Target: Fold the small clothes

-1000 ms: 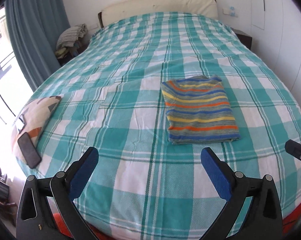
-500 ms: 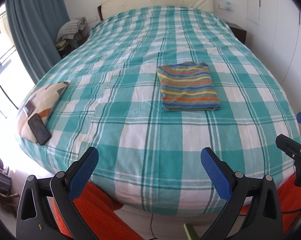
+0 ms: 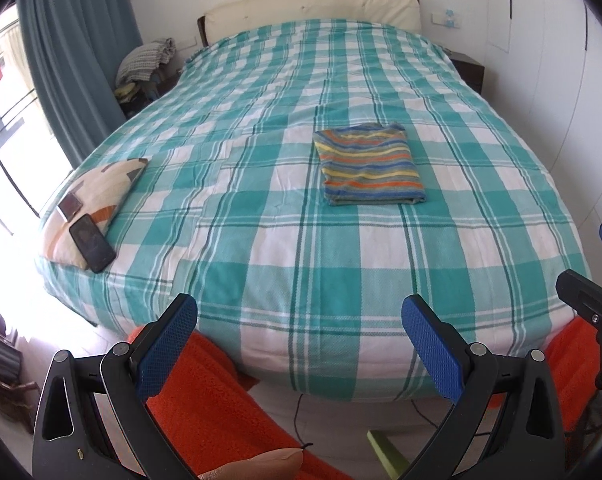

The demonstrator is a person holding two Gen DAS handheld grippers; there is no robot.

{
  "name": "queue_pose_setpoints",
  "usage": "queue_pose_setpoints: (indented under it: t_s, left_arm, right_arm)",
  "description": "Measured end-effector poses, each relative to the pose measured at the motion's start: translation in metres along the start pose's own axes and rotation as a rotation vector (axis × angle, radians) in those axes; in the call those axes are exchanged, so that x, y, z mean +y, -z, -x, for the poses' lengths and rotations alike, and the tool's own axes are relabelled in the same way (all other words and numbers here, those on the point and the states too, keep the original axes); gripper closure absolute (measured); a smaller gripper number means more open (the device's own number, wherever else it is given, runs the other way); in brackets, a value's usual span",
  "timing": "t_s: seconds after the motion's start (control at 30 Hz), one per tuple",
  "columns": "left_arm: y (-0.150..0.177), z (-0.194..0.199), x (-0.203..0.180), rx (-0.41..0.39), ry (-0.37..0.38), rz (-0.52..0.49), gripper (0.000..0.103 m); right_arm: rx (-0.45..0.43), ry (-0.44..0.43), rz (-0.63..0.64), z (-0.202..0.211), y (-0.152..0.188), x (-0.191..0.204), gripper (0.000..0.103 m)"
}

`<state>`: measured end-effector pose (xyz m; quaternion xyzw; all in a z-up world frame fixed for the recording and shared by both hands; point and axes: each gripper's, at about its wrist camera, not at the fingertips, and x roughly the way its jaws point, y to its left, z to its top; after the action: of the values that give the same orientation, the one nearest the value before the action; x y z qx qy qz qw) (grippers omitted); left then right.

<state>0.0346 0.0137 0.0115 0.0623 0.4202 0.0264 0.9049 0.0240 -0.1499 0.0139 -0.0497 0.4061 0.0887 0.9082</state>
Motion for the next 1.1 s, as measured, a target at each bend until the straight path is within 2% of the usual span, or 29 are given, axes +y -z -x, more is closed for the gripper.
queue_pose_setpoints:
  t_s: [0.23, 0.43, 1.0, 1.1]
  left_arm:
    - [0.0024, 0.0079, 0.0039, -0.019, -0.035, 0.001, 0.0]
    - [0.0027, 0.0084, 0.0037, -0.019, -0.04, -0.004, 0.0]
    - [0.003, 0.0091, -0.0012, -0.01, -0.043, -0.029, 0.0]
    - [-0.0009, 0.0113, 0.0034, -0.037, -0.041, -0.03, 0.0]
  right_arm:
    - [-0.003, 0.016, 0.011, 0.0023, 0.0031, 0.004, 0.0]
    - [-0.006, 0.039, 0.019, 0.0034, 0.0027, 0.0064, 0.0]
    - [-0.003, 0.023, 0.0, 0.0052, 0.0031, -0.001, 0.0]
    - [-0.006, 0.025, 0.004, 0.0055, 0.0022, -0.0006, 0.0]
